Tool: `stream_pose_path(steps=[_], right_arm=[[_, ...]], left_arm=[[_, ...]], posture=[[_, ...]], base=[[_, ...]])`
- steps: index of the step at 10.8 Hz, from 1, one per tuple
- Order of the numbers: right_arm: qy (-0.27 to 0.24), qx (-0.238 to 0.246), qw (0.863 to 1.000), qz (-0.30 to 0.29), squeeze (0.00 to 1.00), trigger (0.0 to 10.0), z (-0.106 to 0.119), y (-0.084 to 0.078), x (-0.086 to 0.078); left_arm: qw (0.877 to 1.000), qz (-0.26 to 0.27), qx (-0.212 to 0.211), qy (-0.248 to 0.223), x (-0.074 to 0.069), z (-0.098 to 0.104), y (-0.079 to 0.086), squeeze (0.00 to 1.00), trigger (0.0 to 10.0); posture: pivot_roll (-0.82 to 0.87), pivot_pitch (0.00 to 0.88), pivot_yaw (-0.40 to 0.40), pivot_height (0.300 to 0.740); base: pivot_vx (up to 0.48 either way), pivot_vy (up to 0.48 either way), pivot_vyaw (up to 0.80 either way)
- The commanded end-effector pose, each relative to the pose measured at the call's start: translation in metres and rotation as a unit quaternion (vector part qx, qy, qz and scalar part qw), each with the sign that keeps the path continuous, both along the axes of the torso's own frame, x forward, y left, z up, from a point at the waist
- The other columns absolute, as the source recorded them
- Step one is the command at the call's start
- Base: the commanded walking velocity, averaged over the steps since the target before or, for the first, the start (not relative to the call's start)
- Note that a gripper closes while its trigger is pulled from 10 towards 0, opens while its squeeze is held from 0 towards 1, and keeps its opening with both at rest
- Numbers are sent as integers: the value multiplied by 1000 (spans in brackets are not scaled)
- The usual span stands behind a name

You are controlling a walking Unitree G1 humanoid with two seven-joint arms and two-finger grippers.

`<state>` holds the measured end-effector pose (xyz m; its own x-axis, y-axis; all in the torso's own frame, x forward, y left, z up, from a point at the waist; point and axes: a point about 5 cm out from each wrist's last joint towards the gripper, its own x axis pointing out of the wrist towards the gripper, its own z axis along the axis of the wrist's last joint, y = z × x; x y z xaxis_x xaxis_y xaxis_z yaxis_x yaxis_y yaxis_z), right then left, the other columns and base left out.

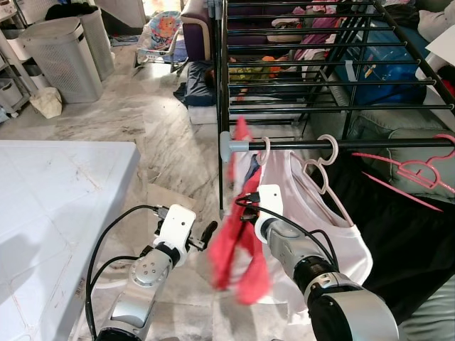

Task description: Hang hanger

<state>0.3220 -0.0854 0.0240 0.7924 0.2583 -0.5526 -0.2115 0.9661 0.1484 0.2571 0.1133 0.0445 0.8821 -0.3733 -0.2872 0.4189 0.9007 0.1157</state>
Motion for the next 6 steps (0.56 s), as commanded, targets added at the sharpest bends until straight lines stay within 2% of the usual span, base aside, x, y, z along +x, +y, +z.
stream_pose_path(steps=[1, 2, 3, 6], right_arm=[[14, -2, 1000, 9, 1000, 10000, -6, 2, -5], [-15, -21, 1000, 5, 1000, 10000, -1, -4, -1], [-87, -60, 994, 20, 1000, 10000, 11, -13, 5], [-184, -85, 978, 51, 1000, 10000, 26, -25, 2]], left_arm=[[1000, 1, 6, -4, 2, 1, 3, 0, 10000], [1000, 5, 11, -3, 2, 0, 9, 0, 10000], [1000, 9, 15, -3, 2, 0, 14, 0, 10000], [1000, 15, 17, 2, -1, -3, 17, 0, 10000]], posture=[[26, 0, 10, 740], [34, 0, 10, 740], [33, 0, 13, 740], [23, 0, 26, 740]], base=[[0, 0, 0], [0, 0, 0], [0, 0, 0], [0, 0, 0]])
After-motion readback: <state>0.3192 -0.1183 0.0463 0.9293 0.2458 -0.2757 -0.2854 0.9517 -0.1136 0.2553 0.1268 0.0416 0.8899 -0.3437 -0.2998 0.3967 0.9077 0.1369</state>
